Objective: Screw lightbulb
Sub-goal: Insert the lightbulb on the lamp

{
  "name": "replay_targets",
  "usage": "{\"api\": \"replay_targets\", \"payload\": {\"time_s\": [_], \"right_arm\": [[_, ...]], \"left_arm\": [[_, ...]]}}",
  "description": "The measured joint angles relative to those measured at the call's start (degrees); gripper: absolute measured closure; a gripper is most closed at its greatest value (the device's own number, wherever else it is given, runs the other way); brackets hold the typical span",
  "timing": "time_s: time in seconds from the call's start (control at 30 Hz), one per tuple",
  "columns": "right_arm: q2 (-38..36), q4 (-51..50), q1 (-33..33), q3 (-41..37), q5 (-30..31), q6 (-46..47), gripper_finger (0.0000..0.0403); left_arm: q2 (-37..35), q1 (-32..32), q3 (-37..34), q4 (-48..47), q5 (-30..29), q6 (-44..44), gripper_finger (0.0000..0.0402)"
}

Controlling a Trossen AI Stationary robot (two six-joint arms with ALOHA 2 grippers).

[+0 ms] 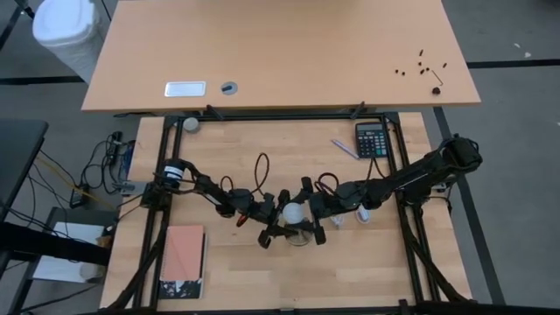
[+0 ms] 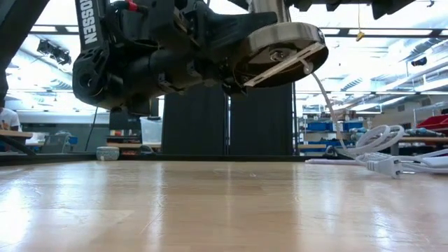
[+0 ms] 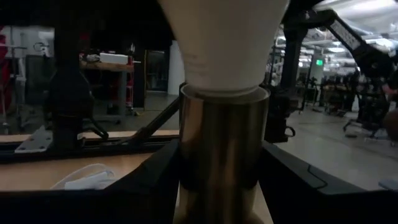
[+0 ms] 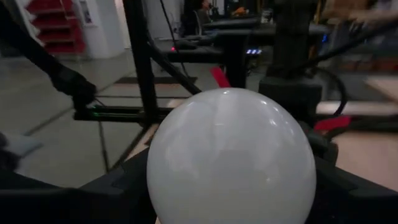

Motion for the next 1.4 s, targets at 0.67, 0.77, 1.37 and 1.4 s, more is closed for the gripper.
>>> {"api": "replay_targets", "payload": {"time_s": [0.67,0.77,1.37,1.4], "right_arm": [[-1.92,-9.73,4.0,-0.29,25.74,-1.22,0.0133],[-1.88,-9.87,4.4,-0.27,27.68,-1.23,0.0142],[-2.03,-13.99,5.1,-0.11,27.43,3.54,0.0149],[-2.0,-14.48,4.91,-0.11,27.44,3.62,0.015]], "left_arm": [[-0.38,0.15,0.72,0.83,-18.51,-0.69,0.0208],[-0.39,0.17,0.88,0.85,-18.74,-0.51,0.0208],[-0.22,0.22,0.81,-7.28,-18.97,1.28,0.0208],[-0.22,0.22,0.8,-7.63,-18.96,1.27,0.0208]]}}
